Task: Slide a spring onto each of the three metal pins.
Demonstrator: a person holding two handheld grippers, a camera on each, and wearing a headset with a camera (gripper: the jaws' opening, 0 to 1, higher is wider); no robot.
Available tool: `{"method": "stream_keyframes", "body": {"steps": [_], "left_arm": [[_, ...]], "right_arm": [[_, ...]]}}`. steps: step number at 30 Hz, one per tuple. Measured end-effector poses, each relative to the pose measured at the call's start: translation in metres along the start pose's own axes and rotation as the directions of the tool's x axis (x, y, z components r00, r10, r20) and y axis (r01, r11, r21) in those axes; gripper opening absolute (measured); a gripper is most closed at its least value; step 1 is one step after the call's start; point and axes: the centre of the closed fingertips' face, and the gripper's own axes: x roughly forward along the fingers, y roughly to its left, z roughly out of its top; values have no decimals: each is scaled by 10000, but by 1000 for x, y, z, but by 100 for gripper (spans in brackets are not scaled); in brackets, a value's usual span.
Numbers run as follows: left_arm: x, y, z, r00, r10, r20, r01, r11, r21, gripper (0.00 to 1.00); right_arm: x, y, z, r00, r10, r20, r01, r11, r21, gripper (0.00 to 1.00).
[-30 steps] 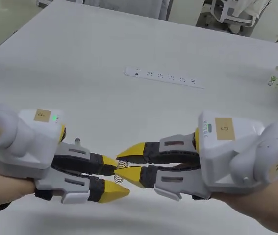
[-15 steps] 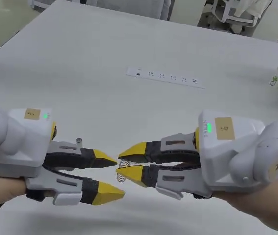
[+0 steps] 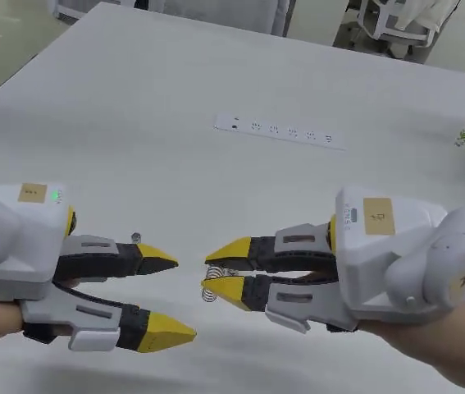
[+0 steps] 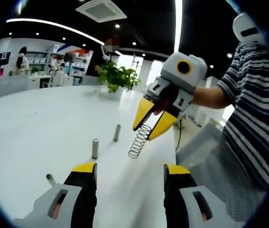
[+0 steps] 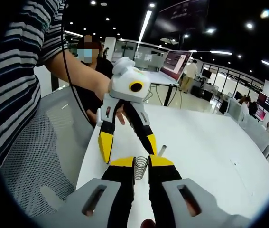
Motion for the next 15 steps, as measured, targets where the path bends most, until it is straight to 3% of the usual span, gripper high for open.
{"method": "stream_keyframes", "body": {"steps": [15], "left_arm": [[-32, 19, -10, 9949, 1001, 93, -1000, 9949, -90, 80]], "right_arm": [[-1, -7, -5, 9998, -179, -128, 180, 9998, 93, 7]]}}
